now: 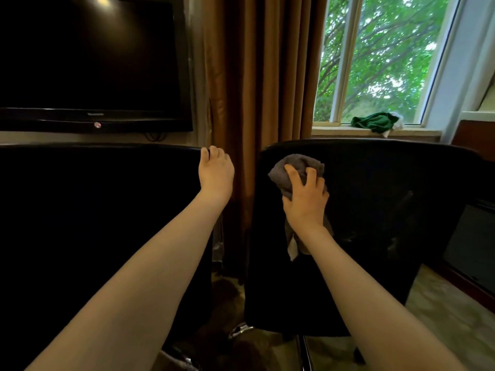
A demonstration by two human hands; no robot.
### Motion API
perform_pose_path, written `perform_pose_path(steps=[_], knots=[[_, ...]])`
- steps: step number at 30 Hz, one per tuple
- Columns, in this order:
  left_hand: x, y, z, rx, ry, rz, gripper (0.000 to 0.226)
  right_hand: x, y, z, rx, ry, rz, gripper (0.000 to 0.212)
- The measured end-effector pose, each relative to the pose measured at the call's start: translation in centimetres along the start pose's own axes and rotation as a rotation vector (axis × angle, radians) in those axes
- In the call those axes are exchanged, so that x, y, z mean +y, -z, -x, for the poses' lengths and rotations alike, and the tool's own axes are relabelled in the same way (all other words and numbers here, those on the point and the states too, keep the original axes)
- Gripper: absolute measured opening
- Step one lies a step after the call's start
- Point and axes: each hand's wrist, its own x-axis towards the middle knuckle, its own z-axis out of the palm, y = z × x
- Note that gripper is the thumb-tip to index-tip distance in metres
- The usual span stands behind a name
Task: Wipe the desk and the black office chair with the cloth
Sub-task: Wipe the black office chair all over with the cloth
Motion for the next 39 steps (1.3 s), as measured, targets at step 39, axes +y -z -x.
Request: perform_pose_path(steps=[39], knots=[[11.1,-1.3,2.7,-0.094,-0.374,0.246,0.079,9.2,-4.4,2.6,-0.769,0.458,0.612,0.054]])
